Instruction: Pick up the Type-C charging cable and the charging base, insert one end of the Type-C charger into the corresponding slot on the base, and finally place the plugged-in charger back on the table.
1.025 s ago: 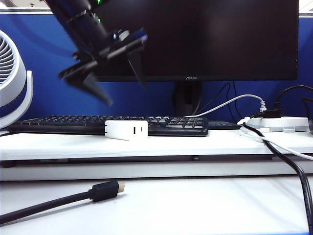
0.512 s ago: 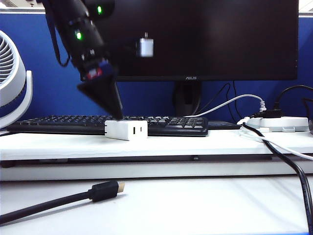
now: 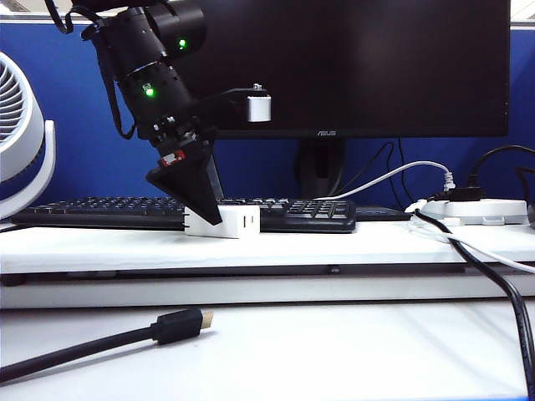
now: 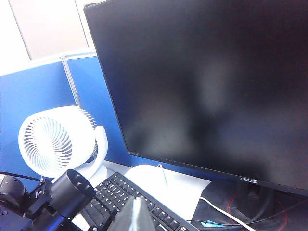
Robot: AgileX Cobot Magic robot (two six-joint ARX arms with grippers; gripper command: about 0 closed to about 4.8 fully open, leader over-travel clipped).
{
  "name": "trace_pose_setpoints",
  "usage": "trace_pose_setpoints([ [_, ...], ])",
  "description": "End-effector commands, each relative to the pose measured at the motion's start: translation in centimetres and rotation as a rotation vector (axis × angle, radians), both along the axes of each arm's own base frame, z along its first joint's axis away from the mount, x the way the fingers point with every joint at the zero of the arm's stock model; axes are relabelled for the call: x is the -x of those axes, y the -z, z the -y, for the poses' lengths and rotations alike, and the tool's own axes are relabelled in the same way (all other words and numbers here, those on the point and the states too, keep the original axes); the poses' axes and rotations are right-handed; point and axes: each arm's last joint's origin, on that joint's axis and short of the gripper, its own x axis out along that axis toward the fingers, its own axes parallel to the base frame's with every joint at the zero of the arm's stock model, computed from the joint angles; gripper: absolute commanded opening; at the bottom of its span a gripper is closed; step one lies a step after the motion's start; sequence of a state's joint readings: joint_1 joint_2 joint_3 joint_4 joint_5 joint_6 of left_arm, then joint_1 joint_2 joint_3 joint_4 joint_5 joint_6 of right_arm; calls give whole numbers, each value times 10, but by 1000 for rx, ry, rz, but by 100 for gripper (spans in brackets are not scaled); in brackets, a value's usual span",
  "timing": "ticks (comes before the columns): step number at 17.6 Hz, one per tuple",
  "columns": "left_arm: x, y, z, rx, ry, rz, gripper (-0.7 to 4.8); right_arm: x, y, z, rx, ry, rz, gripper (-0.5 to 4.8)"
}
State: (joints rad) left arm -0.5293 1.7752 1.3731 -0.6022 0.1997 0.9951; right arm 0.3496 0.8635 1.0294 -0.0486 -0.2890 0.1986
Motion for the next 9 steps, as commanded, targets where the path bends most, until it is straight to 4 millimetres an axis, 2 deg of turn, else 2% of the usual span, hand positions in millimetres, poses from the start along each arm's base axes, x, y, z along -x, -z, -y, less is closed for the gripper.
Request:
trace_pose_setpoints([
  [1, -2, 9, 4, 32, 32, -45, 479, 2, -4, 0, -13, -6, 25, -1],
  [4, -4, 17, 6, 30, 37, -80, 479, 2, -4, 0, -16, -9, 24, -1],
  [5, -3, 18, 5, 25, 34, -92, 449, 2, -4, 0, -16, -9, 24, -1],
  [6, -1, 18, 5, 20, 31, -113, 371, 2, -4, 0, -16, -9, 24, -1],
  [7, 5, 20, 6, 6, 12, -165, 271, 2, -4, 0, -16, -8, 25, -1],
  [9, 15, 23, 7, -29, -44, -278, 177, 2, -5, 0, -17, -9, 27, -1],
])
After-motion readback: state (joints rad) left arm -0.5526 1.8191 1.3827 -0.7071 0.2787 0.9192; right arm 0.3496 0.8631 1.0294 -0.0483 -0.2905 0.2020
